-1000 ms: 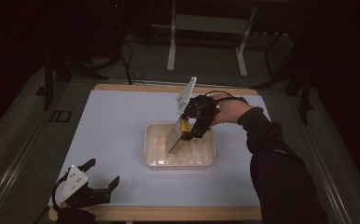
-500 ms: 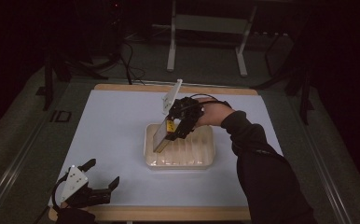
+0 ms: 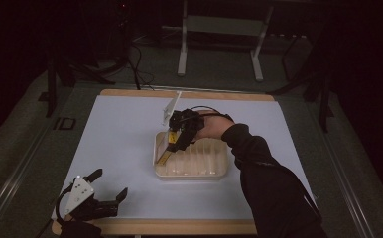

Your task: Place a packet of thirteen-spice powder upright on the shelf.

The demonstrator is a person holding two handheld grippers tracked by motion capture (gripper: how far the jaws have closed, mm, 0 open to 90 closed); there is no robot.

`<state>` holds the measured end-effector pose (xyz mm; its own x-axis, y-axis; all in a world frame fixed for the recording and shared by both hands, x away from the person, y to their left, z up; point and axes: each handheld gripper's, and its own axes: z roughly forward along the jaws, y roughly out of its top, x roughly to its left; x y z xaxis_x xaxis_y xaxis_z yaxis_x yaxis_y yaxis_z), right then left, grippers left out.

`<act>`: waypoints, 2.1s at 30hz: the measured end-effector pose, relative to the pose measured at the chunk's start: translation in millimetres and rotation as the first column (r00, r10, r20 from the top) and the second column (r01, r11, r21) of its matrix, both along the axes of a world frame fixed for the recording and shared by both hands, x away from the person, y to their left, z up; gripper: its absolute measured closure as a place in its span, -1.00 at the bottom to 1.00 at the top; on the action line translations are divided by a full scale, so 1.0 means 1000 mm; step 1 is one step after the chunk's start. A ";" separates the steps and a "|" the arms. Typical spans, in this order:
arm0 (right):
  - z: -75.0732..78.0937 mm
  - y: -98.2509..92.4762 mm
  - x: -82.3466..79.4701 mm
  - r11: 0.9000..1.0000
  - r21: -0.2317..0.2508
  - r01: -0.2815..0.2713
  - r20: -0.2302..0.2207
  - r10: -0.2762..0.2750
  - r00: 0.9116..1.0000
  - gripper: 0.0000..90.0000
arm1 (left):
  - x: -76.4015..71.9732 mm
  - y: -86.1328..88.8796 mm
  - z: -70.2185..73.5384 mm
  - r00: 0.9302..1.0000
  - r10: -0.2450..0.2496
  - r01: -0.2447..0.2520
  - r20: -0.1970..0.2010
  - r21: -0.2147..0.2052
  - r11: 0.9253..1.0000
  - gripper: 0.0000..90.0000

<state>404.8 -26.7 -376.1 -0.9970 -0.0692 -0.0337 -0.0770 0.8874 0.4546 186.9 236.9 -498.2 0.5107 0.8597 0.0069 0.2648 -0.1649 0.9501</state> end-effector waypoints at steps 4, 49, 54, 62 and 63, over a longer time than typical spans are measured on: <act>-0.011 0.006 0.001 1.000 -0.017 0.002 0.002 -0.002 1.000 -0.29 | 0.000 0.000 0.000 1.000 -0.001 0.001 0.000 0.000 1.000 -1.00; -0.063 0.007 0.005 0.966 0.258 0.013 -0.058 0.002 0.998 -0.40 | 0.002 -0.002 0.000 1.000 -0.012 0.012 0.009 -0.015 1.000 -1.00; -0.058 0.005 0.006 0.969 0.245 0.031 -0.069 -0.014 0.998 -0.47 | 0.002 -0.001 0.001 1.000 -0.011 0.011 0.009 -0.015 1.000 -1.00; -0.044 -0.002 0.006 0.969 0.241 0.058 -0.063 -0.044 0.997 -0.55 | 0.003 -0.002 0.000 1.000 -0.014 0.014 0.005 -0.013 1.000 -1.00; -0.042 -0.004 0.006 0.967 0.247 0.067 -0.063 -0.053 0.997 -0.56 | 0.003 -0.002 0.000 1.000 -0.013 0.013 0.006 -0.012 1.000 -1.00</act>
